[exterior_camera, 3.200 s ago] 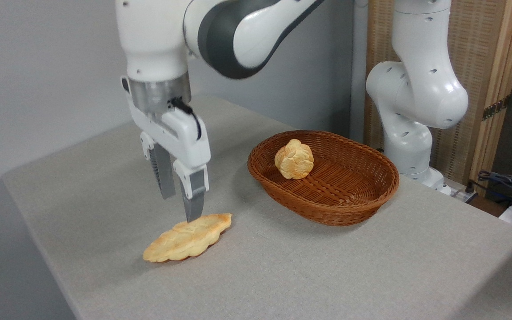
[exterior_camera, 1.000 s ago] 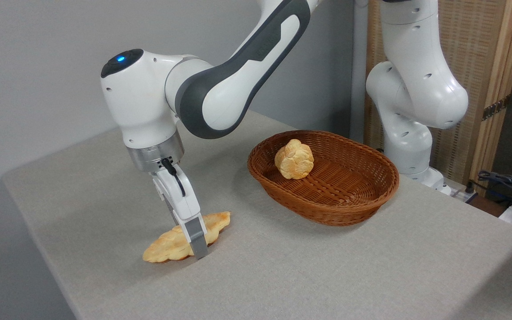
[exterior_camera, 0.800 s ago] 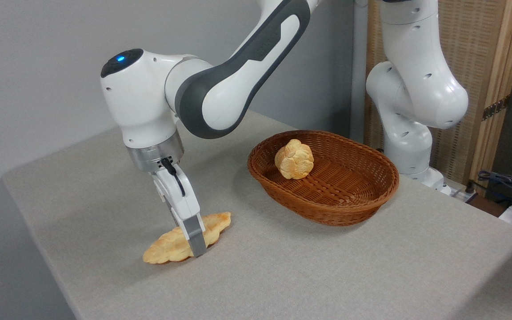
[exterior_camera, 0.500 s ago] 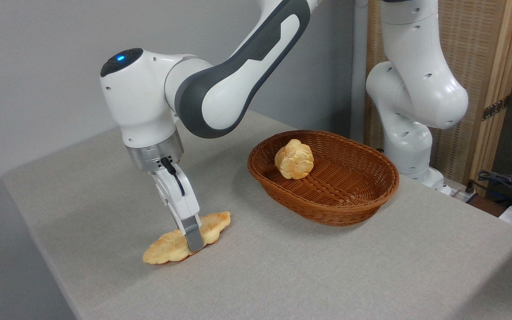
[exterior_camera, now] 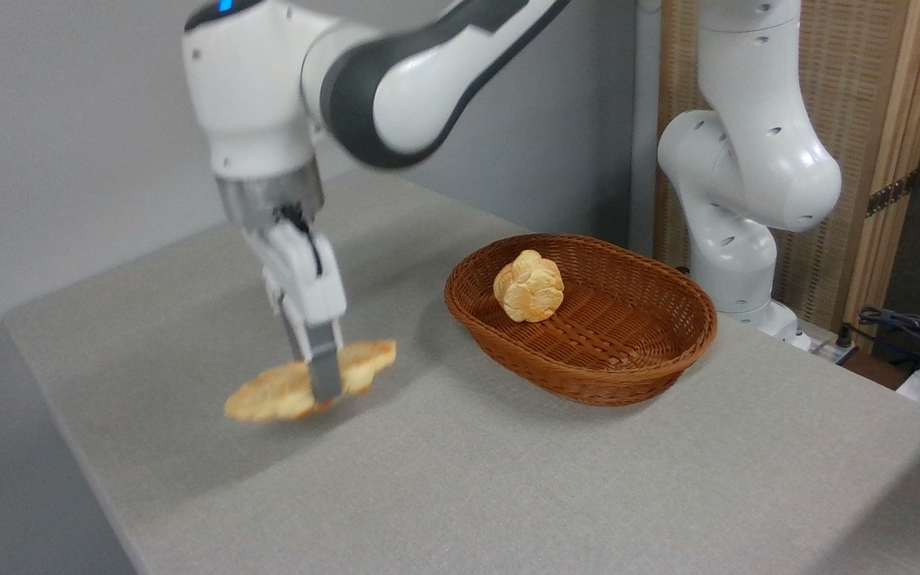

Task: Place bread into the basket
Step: 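Lift the bread and carry it over the wicker basket, then lower the bread into the basket beside the round roll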

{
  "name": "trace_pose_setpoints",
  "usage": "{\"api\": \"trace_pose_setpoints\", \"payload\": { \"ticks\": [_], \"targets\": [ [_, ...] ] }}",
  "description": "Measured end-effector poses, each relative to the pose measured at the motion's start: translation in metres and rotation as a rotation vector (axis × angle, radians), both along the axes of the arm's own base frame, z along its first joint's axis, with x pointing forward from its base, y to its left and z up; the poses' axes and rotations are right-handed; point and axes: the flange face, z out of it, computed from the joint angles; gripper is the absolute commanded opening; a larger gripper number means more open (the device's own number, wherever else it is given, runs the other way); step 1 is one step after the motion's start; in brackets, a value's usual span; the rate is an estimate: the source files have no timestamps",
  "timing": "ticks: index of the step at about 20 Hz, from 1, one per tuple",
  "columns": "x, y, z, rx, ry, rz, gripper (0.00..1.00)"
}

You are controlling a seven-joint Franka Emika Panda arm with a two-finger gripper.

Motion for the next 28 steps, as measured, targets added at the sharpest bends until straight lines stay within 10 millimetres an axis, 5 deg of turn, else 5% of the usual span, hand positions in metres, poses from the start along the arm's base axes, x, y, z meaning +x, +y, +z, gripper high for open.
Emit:
{"api": "trace_pose_setpoints", "payload": {
  "ticks": [6,7,11,15,18,28],
  "targets": [
    [-0.051,0.011,0.060,-0.027,0.095,0.018,0.50],
    [-0.062,0.015,0.065,-0.025,0.124,0.020,0.57],
    [-0.095,0.026,0.070,-0.020,0.198,0.030,0.57],
    [-0.129,0.041,0.063,-0.011,0.327,0.043,0.60],
    [-0.147,0.049,0.053,-0.003,0.431,0.052,0.96],
    [-0.171,0.054,0.002,0.017,0.600,0.057,1.00]
  ]
}}
